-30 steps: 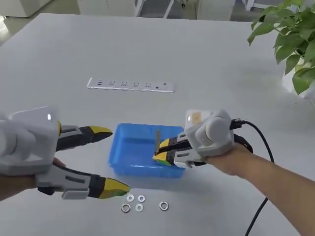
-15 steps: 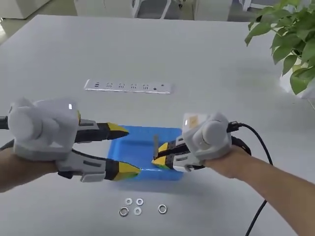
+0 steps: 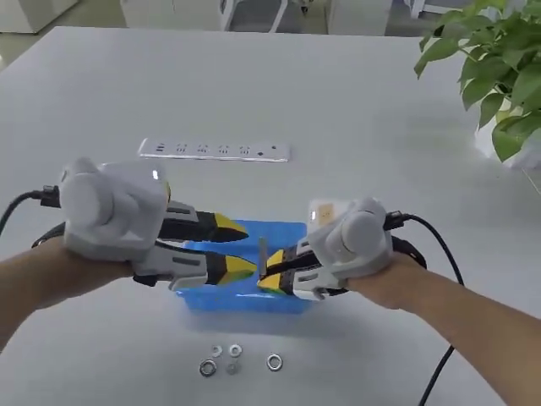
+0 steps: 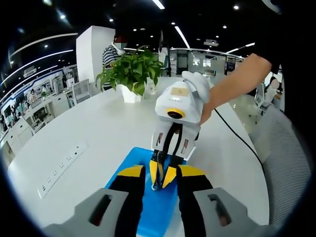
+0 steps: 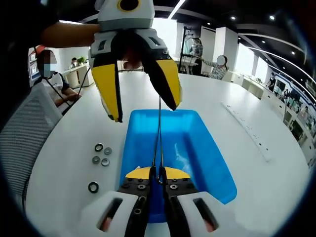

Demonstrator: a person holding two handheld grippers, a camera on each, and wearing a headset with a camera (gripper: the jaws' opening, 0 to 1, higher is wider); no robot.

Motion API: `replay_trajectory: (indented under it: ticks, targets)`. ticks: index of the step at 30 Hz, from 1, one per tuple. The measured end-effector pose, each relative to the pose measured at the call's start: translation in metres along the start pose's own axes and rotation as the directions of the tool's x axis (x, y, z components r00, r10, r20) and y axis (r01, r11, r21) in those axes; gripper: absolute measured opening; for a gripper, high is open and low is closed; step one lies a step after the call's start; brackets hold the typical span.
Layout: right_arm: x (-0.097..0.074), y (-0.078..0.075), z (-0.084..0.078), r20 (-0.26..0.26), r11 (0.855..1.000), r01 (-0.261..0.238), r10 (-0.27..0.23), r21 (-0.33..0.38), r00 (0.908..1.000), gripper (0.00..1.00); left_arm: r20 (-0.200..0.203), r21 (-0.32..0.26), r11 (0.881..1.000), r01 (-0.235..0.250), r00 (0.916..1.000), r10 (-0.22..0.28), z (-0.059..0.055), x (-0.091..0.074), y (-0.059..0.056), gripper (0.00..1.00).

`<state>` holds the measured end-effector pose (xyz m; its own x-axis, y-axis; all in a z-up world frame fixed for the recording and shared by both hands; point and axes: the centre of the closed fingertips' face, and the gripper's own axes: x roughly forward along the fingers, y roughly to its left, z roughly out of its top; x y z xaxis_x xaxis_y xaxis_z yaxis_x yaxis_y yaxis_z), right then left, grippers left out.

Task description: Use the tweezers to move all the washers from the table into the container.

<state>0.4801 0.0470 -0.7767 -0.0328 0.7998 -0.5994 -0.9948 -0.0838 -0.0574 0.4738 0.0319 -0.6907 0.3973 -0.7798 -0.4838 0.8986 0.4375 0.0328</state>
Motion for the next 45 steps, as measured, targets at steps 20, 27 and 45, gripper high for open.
replay_trajectory:
  ticks: [20, 27, 45]
  targets:
    - [0.001, -0.001, 0.0, -0.001, 0.999, -0.013, 0.013, -0.04, 0.9999, 0.09, -0.022, 0.052, 0.996, 0.075, 0.997, -0.074, -0.002, 0.017, 0.002, 0.1]
    - [0.001, -0.001, 0.0, -0.007, 0.999, -0.011, 0.011, -0.045, 0.9999, 0.09, -0.024, 0.06, 0.995, 0.076, 0.9969, -0.075, -0.002, 0.017, 0.001, 0.08]
    - [0.001, -0.003, 0.003, -0.026, 0.998, -0.007, 0.005, -0.061, 0.9996, 0.12, -0.028, 0.072, 0.994, 0.077, 0.9968, -0.075, -0.001, 0.017, 0.003, 0.06]
